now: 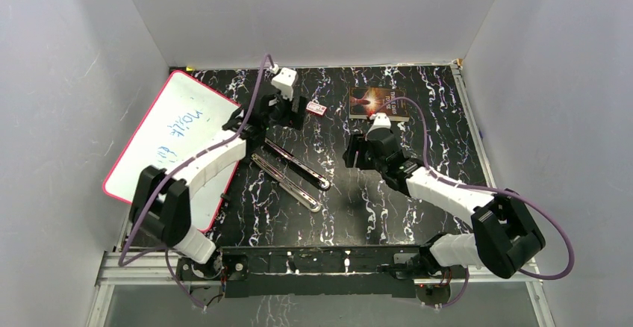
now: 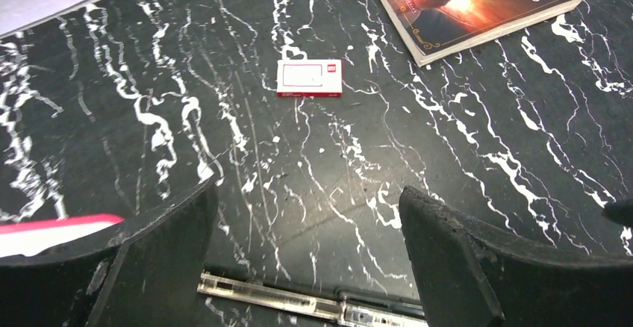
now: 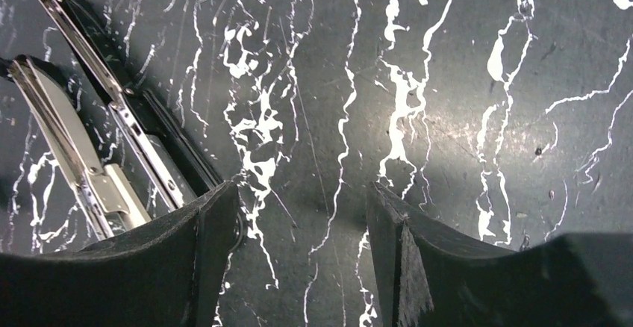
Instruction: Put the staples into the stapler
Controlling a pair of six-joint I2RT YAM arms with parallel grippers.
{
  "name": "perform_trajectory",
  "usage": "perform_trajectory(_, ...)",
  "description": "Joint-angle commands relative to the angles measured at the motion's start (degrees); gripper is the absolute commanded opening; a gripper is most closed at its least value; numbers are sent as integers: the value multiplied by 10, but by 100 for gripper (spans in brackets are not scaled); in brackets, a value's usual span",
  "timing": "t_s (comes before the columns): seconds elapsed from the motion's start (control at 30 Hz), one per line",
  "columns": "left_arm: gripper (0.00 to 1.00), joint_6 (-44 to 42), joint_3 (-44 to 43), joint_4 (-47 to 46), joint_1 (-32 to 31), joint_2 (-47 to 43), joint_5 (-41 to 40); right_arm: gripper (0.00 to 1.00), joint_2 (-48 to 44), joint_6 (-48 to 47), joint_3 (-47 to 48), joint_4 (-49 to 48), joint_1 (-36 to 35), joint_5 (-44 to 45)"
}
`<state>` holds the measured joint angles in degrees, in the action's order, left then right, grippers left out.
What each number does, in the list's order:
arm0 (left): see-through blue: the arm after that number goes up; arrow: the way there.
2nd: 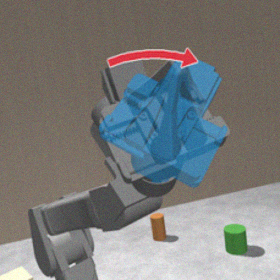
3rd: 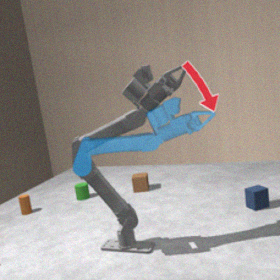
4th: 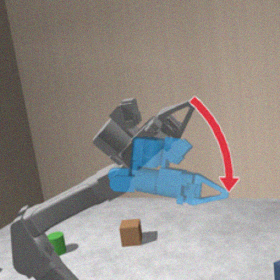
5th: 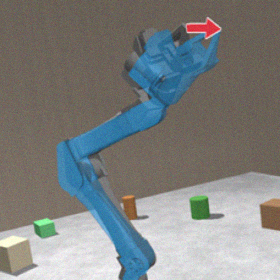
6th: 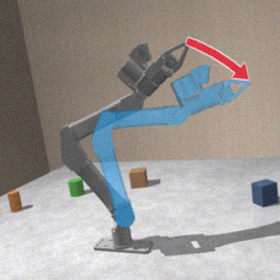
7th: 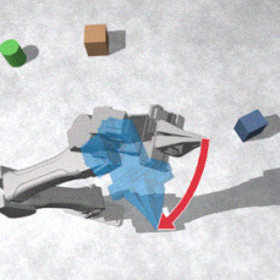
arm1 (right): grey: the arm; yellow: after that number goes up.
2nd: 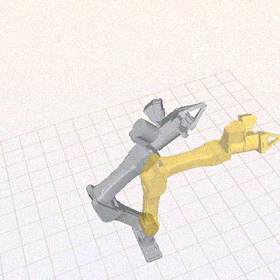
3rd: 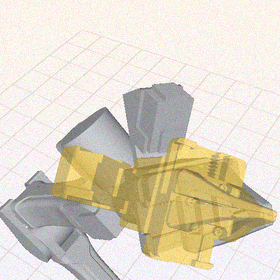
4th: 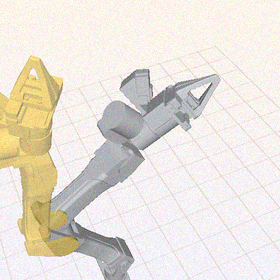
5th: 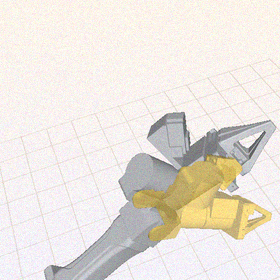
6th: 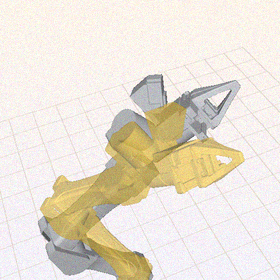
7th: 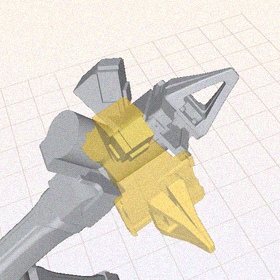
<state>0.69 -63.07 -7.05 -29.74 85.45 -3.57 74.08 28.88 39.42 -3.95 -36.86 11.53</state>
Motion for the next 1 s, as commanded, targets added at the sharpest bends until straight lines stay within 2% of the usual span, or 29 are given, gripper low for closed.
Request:
perform_trajectory(0.0,90,19,-81,16,14,55,45,71,-17,-13,-21,-77,2,13)
perform_trajectory(0.1,90,44,-128,69,26,92,43,72,-1,-54,-10,-101,4,-6)
perform_trajectory(0.2,90,67,-127,94,36,95,36,73,44,-109,36,-98,9,-34)
perform_trajectory(0.33,91,95,-76,107,47,62,26,73,133,-175,142,-44,26,-93)
perform_trajectory(0.53,92,109,3,128,50,-14,23,73,270,-282,256,-68,53,-195)
perform_trajectory(0.67,92,117,25,147,51,-53,16,74,374,-345,367,-28,63,-248)
perform_trajectory(0.83,94,125,31,161,51,-84,21,76,468,-433,505,41,67,-264)
perform_trajectory(0.97,94,127,27,168,51,-101,28,76,515,-472,572,62,77,-274)
